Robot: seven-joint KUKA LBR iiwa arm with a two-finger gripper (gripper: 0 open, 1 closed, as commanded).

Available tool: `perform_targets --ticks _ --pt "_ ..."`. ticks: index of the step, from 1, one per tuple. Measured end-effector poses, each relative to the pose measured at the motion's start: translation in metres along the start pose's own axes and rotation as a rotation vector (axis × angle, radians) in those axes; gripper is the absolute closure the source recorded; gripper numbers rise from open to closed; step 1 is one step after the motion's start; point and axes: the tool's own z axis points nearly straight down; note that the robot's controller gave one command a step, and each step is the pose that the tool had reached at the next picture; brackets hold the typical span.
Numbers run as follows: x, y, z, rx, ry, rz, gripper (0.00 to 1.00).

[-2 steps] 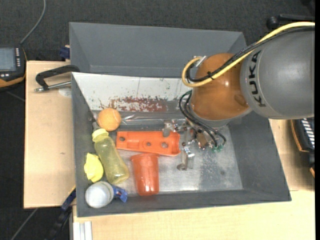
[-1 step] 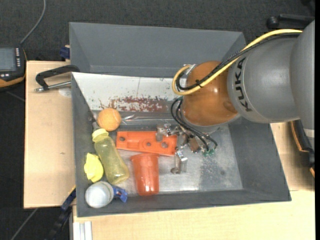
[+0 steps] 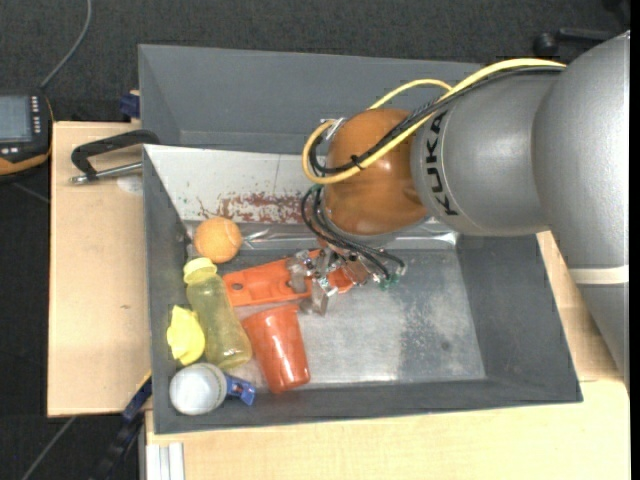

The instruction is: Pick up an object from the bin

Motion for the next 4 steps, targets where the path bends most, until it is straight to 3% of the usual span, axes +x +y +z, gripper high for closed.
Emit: perform_targets --ticks 2,4 --pt "-0.002 0.000 0.000 0.002 -0.002 -0.011 1.00" --pt "-0.015 0.002 0.002 0.004 -0.006 -0.073 1.00"
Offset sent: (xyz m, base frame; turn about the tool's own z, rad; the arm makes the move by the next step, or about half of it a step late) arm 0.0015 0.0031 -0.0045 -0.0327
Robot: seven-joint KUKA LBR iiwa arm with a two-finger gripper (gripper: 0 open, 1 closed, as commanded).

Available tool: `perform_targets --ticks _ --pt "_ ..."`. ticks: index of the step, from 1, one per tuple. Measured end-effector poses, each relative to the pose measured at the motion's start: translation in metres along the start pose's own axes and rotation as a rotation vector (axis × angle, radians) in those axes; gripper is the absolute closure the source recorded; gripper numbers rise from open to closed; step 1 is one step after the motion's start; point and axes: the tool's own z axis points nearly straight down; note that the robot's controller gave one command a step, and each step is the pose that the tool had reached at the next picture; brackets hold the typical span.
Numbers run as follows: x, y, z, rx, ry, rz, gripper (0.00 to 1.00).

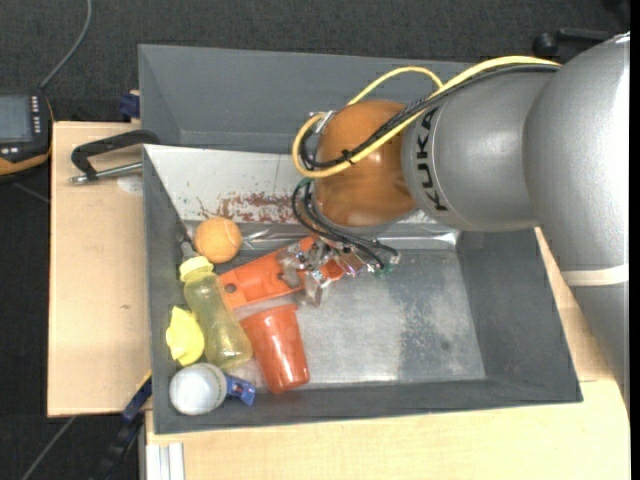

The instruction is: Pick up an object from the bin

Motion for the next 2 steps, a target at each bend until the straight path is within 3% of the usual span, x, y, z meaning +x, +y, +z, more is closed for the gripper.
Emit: perform_targets --ticks 2 --pt "-0.0107 0.0155 -0.0113 0.002 -0.008 -0.039 1.00"
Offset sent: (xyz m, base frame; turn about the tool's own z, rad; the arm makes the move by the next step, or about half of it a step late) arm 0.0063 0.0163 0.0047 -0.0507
